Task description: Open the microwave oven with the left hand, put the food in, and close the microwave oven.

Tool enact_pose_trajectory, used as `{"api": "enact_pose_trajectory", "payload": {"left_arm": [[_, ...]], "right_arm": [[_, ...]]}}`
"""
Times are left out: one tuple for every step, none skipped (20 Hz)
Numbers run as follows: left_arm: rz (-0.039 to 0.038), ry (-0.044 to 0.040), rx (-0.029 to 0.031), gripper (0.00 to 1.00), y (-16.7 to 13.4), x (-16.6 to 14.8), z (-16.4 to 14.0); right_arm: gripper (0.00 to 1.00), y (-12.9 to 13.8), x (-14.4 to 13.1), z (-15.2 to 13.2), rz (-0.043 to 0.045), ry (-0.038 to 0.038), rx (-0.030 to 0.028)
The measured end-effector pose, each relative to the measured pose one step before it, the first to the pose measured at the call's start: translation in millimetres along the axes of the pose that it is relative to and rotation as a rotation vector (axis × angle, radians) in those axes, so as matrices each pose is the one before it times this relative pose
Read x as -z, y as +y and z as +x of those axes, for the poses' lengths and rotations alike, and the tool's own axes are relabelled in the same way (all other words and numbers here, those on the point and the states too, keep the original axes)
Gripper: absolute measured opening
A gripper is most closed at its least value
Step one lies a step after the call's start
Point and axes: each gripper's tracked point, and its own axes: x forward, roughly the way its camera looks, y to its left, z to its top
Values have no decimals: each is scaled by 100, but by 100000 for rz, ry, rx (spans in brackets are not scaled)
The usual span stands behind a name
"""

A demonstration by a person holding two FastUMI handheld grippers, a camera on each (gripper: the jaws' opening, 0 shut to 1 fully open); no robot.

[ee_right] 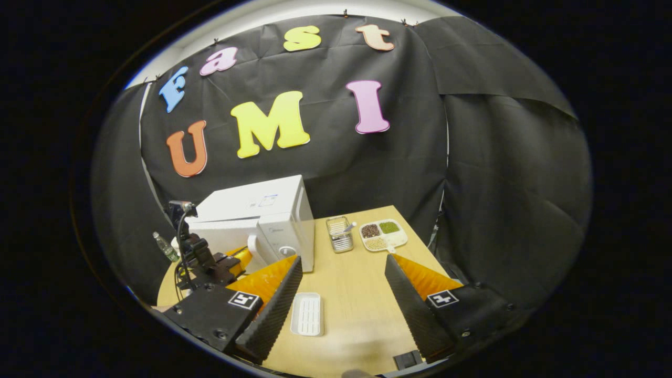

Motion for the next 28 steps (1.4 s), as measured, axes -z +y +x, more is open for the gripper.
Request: {"api": "enact_pose_trajectory", "payload": {"left_arm": [[-771,-322,570,0,8,-25,183],[-191,-151,292,0,8,-91,136],[248,-479,-498,0,-13,-195,41],[434,251,-552,0,89,99,-88],[94,-249,-160,0,-44,-48,10],[-262,-170,35,0,45,-38,189],[-838,541,-102,0,53,-2,154],[-872,-220,-218,0,-37,-203,195],[-953,1224,-648,0,124,-189,533],[-3751,689,-573,0,-93,130,-291],[-2459,77,-125,0,-111,308,91],[-718,173,392,0,-62,-37,-140],[1022,-278,-221,0,57,-230,60],[1083,290,-25,0,36,52,10],[484,-74,-483,0,145,-76,13],[420,-146,-931,0,108,-112,-38],[777,-434,-1182,0,191,-141,-62],[781,-365,-1326,8,241,-200,-289],[773,33,-603,0,115,-30,-43],[635,480,-23,0,74,15,-360],[1722,1220,-3811,19,773,263,-144],[938,1270,-1969,36,831,171,-982],[208,-791,-1098,78,570,-203,-924],[310,-2912,-202,79,220,-675,-963],[1406,-3300,-519,91,363,-907,-749],[1965,-917,-2377,93,828,-363,-725],[1183,-116,-1348,93,476,-392,-798],[228,-627,-762,93,232,-571,-1043]], "right_arm": [[100,-362,-188,180,-7,229,628],[100,-281,223,123,343,275,343],[100,-218,94,102,489,613,330],[100,-98,200,33,568,528,-2],[100,-38,14,58,417,232,92],[92,-53,57,103,201,25,98],[100,16,-60,113,193,96,-202],[100,163,76,173,240,351,-378],[100,270,94,256,499,767,-582],[92,523,47,144,795,802,-1325],[100,542,-89,105,-166,217,-1254],[100,336,-101,133,-395,16,-533],[100,376,-57,77,-855,-105,-928],[100,269,-239,15,-1169,-348,-598],[100,57,-173,54,-855,-415,-173],[100,14,-124,10,-319,-320,-200],[100,124,40,58,118,66,-336],[100,-19,94,-63,247,312,-148],[100,-36,106,-55,561,129,-122],[100,-79,77,-69,143,176,99],[100,-45,100,-146,112,-216,-47],[100,-130,-129,-240,-75,-657,344],[92,-150,-73,-195,-201,-630,226],[100,-83,63,-95,58,-190,39],[100,-277,51,-131,774,-241,551],[92,-87,-34,-132,1284,-443,325],[100,-90,239,-159,1076,40,438],[100,203,108,-329,763,-82,-383]]}}
